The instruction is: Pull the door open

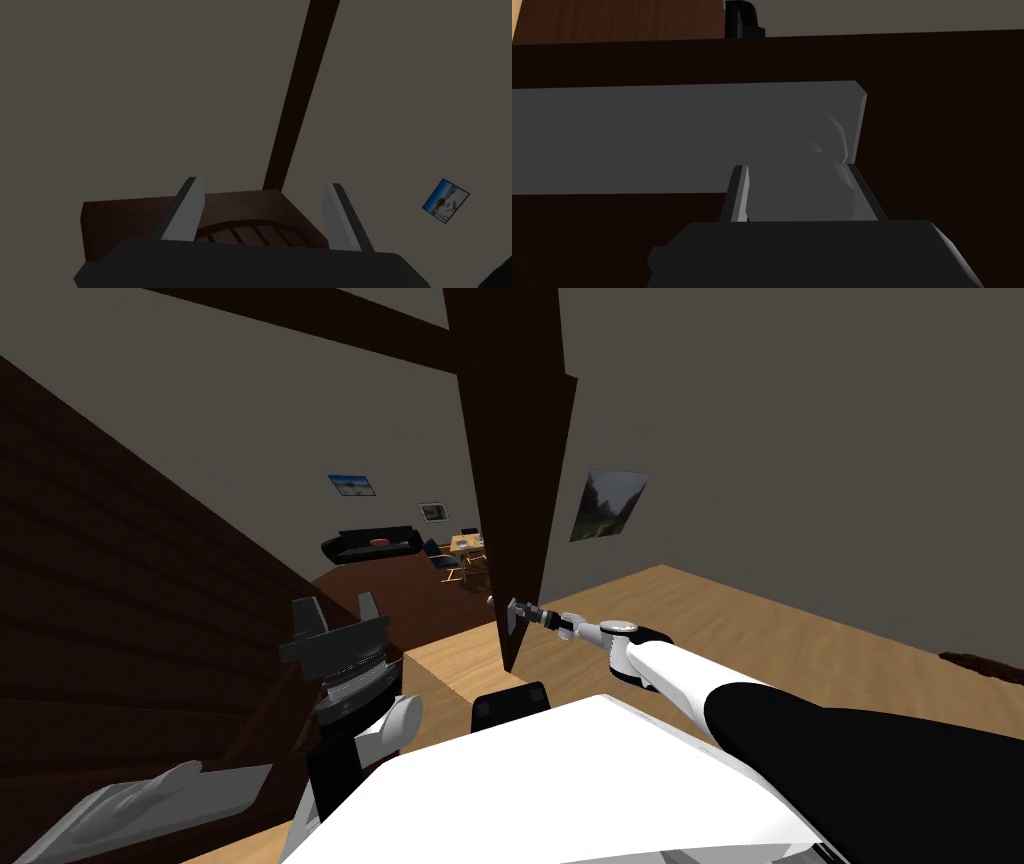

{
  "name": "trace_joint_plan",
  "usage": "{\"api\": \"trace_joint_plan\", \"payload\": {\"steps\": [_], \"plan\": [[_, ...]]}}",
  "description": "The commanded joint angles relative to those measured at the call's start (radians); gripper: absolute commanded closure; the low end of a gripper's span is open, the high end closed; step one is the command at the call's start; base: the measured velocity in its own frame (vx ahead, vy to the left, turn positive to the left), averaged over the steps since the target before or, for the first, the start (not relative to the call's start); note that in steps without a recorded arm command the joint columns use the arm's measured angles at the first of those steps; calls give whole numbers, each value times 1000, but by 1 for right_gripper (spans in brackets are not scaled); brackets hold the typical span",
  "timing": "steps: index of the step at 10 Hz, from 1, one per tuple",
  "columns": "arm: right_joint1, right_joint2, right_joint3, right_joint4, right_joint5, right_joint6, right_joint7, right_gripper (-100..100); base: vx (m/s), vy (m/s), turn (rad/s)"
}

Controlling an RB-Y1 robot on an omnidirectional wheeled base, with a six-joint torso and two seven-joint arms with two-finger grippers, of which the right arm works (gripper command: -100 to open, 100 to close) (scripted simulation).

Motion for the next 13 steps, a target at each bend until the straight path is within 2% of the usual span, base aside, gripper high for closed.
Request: {"api": "trace_joint_plan", "payload": {"steps": [1,6,7,8,13], "plan": [[-1,5,18,2,3,-14,-4,100,-97,-200,63],[-20,20,66,8,5,-44,-14,100,-62,-226,84],[-22,22,72,9,6,-48,-15,100,-35,-202,69],[-26,27,65,27,4,-47,-17,100,-14,-82,16],[-39,47,99,52,-2,-72,-25,100,-66,-188,113]]}}
